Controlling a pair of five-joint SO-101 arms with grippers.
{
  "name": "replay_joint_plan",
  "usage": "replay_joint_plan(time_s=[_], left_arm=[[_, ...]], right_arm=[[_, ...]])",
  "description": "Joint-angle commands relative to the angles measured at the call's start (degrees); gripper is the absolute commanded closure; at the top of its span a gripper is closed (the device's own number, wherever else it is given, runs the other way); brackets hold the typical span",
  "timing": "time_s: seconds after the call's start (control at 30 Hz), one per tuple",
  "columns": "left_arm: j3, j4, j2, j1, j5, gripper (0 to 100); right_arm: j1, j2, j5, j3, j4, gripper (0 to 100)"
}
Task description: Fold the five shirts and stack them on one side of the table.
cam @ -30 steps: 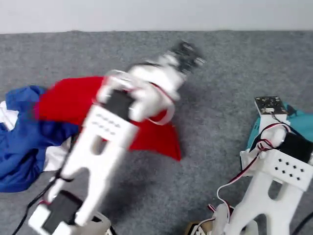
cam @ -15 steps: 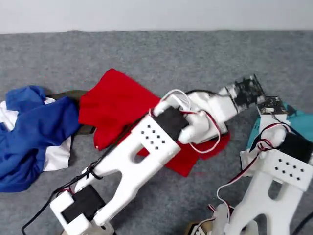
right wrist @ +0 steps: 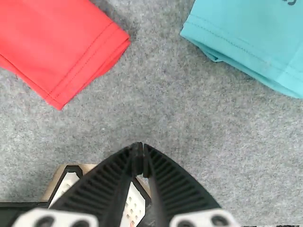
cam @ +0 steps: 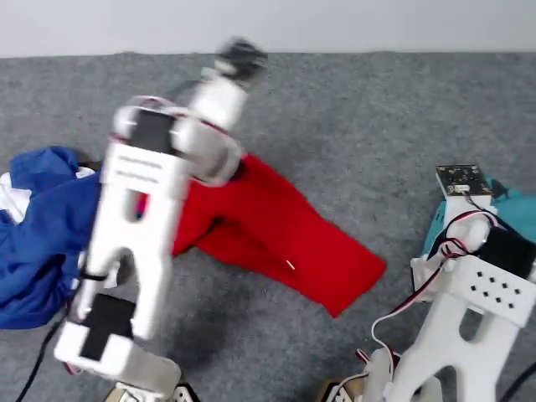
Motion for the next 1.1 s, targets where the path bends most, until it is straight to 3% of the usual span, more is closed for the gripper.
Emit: replay_joint_plan(time_s=[0.0,0.27,0.83,0.93,1.07], left_arm=[[-2.15,-1.67,4.22,-10.37,-0.44,74],[-2.42,-6.68,18.2,-21.19,-0.62,74],[-2.51,-8.88,29.1,-19.6,-0.26,74],[-2.51,-9.32,29.1,-18.81,-0.35,79],[-2.51,-9.32,29.1,-16.44,-0.62,93]], right_arm=[[0.57,-1.36,-0.7,-0.35,2.24,99.0],[0.48,-1.01,-0.7,-0.35,2.24,99.0],[0.48,-1.01,-0.7,-0.35,2.24,99.0],[0.48,-1.01,-0.7,-0.35,2.24,99.0],[0.4,-1.01,-0.7,-0.35,2.24,99.0]])
